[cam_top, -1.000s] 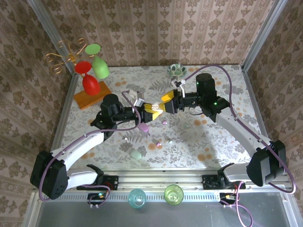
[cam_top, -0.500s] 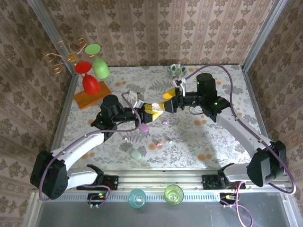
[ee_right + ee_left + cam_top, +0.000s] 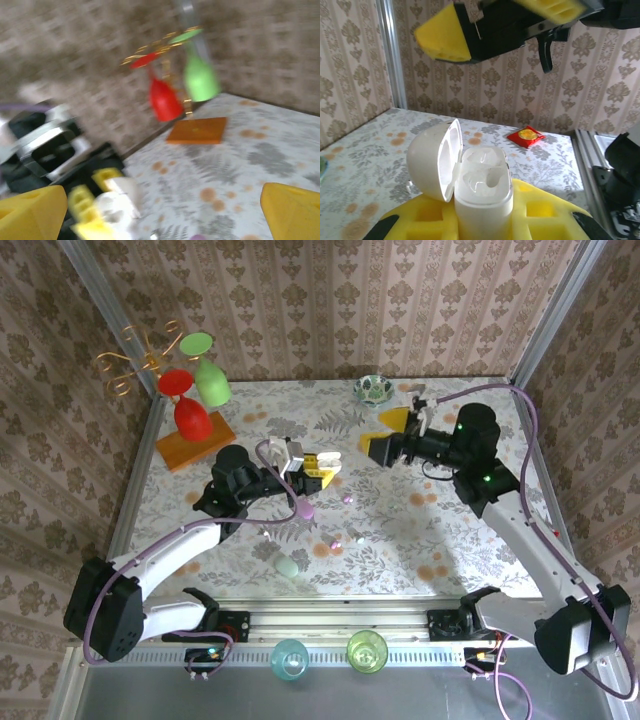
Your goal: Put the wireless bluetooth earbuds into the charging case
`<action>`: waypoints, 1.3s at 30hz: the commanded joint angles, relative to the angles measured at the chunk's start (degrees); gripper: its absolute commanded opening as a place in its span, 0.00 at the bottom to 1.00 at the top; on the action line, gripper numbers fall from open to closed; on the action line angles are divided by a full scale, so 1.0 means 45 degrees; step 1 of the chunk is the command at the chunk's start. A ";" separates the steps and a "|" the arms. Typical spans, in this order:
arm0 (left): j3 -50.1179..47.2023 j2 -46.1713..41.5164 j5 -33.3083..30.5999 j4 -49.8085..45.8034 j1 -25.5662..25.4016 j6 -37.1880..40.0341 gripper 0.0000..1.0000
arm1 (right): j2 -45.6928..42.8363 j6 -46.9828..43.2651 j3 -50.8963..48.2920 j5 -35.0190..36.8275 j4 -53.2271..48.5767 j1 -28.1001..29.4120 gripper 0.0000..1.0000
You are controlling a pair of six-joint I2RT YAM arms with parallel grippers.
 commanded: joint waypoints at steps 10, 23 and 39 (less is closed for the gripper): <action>0.0176 0.1516 -0.0545 0.2545 0.0127 0.1204 0.00 | 0.4736 0.3177 0.2136 0.6996 -0.5395 -0.2070 0.99; -0.1260 0.3960 0.1434 0.8343 0.1127 -0.1658 0.00 | 0.9302 0.3621 0.4648 0.8053 -0.7306 -0.1895 0.74; -0.1187 0.5304 0.1892 0.8914 0.1319 -0.0756 0.00 | 1.1523 0.3915 0.6893 0.8287 -0.9026 -0.1805 0.41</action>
